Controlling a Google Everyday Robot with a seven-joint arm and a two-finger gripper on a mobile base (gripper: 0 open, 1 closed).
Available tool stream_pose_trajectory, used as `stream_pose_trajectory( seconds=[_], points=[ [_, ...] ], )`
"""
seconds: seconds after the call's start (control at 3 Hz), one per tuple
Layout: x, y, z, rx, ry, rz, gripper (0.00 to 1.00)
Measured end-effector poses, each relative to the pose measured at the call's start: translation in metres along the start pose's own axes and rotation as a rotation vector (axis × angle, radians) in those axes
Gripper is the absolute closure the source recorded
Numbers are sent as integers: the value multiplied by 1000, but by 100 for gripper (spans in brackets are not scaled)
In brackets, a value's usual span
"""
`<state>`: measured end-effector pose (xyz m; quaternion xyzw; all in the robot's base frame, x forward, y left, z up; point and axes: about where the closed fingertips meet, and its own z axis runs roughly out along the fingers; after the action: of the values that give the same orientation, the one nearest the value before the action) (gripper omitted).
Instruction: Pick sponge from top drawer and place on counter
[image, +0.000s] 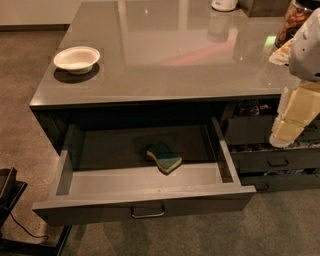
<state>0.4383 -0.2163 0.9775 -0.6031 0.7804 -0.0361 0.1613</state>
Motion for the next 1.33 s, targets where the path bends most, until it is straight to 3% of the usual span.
stream_pose_trajectory(
  seconds=[0.33, 0.67, 1.0, 1.33],
  points=[
    [0, 0, 0, 0, 0, 0, 0],
    [-1, 0, 0, 5, -3, 1, 10],
    [-2, -3, 14, 8, -25, 37, 34],
    [-19, -9, 66, 8, -94, 144, 57]
  ],
)
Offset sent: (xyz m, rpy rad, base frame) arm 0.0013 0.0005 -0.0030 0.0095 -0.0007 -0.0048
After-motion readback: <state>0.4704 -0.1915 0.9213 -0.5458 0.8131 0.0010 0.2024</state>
